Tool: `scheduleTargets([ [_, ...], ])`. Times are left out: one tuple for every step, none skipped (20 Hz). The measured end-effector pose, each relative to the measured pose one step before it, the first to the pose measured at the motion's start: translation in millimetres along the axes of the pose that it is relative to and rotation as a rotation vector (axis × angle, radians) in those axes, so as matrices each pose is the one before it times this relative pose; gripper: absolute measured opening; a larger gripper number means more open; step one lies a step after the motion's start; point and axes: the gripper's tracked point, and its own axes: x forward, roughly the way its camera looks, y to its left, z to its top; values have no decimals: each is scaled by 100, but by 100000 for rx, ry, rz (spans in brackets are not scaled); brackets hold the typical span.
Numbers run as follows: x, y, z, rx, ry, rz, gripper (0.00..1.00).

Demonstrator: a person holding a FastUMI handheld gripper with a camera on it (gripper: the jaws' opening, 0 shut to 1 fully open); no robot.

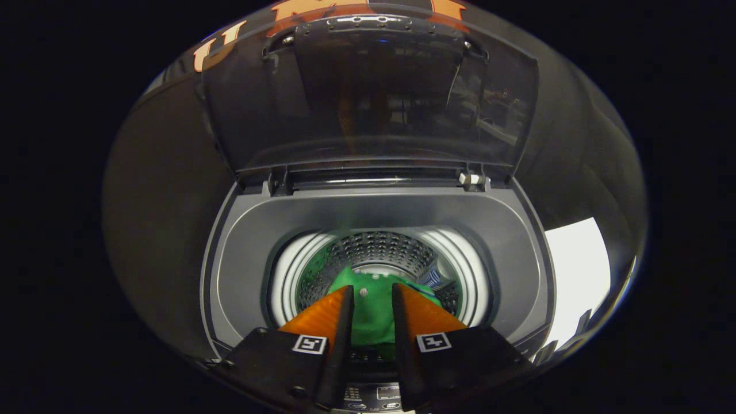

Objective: Put the clothes into the washing machine and then close the washing machine lid.

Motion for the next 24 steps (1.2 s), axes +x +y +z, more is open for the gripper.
scheduleTargets([
  [-376, -164, 342, -1116, -444, -230, 43],
  [-173, -83, 359, -808, -629, -82, 50],
  [-319, -98, 402, -370, -774, -260, 56],
  [-536, -4, 285, 4, -570, 196, 65],
  [-415, -140, 279, 70, -695, -321, 74],
  [-585, -225, 295, 253, -576, -199, 83],
  [-472, -133, 194, 622, -567, -497, 92],
  [-515, 47, 403, 826, -946, 57, 100],
  [-658, 21, 477, 732, -1144, 287, 100],
  [-571, -29, 445, 243, -1140, 143, 100],
  [-720, 1, 406, -338, -419, 168, 100],
  [-847, 90, 530, -273, -763, 26, 100],
  [-745, -32, 816, -42, -1256, 27, 100],
  [-752, -21, 871, 57, -1516, 150, 100],
  [-826, 16, 962, 188, -1652, 82, 100],
  [-930, -2, 1026, 527, -1371, 312, 100],
  [-832, 29, 1172, 961, -1925, 423, 100],
  [-707, 85, 1201, 855, -2222, 622, 100],
  [-707, 41, 1300, 622, -2301, 569, 100],
  [-604, 36, 1343, 454, -2317, 418, 100],
  [-517, 95, 1402, 279, -2255, 455, 100],
  [-361, 103, 1308, 166, -2245, 175, 100],
  [-275, 228, 1341, 160, -2277, 526, 100],
  [-130, 321, 1309, -227, -2362, 757, 100],
])
